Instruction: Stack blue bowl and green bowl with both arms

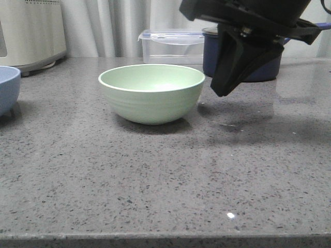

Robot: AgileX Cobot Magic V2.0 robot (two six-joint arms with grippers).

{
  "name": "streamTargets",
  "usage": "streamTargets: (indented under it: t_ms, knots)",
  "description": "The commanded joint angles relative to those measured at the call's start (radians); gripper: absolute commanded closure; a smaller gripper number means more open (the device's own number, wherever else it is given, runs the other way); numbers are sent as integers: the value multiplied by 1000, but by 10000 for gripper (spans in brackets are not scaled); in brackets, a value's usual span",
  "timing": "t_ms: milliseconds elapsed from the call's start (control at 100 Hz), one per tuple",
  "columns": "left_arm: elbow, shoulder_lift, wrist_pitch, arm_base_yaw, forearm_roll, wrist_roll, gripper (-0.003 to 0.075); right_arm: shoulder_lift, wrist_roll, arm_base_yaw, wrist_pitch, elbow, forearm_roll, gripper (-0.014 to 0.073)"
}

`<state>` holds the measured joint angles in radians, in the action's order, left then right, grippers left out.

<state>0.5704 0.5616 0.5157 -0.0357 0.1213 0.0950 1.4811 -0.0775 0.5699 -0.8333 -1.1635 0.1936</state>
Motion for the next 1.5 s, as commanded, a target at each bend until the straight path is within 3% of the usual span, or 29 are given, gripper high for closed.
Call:
streamTargets:
  t_ms: [0, 600, 800, 1000, 1280, 1490]
  knots:
    - [37, 7, -66, 2, 12, -4, 175, -14, 9, 0, 44, -24, 16, 673]
    - [37, 7, -66, 2, 12, -4, 175, 23, 9, 0, 95, -24, 55, 673]
    - [102, 34, 7, 2, 12, -6, 176, 23, 9, 0, 85, -24, 55, 673]
    - [245, 167, 155, 2, -115, -196, 192, 23, 9, -1, 83, -24, 55, 673]
    - [393, 426, 297, 2, -110, -196, 212, 23, 9, -1, 83, -24, 55, 673]
    - [447, 593, 329, 2, -110, -196, 228, 23, 9, -1, 83, -24, 55, 673]
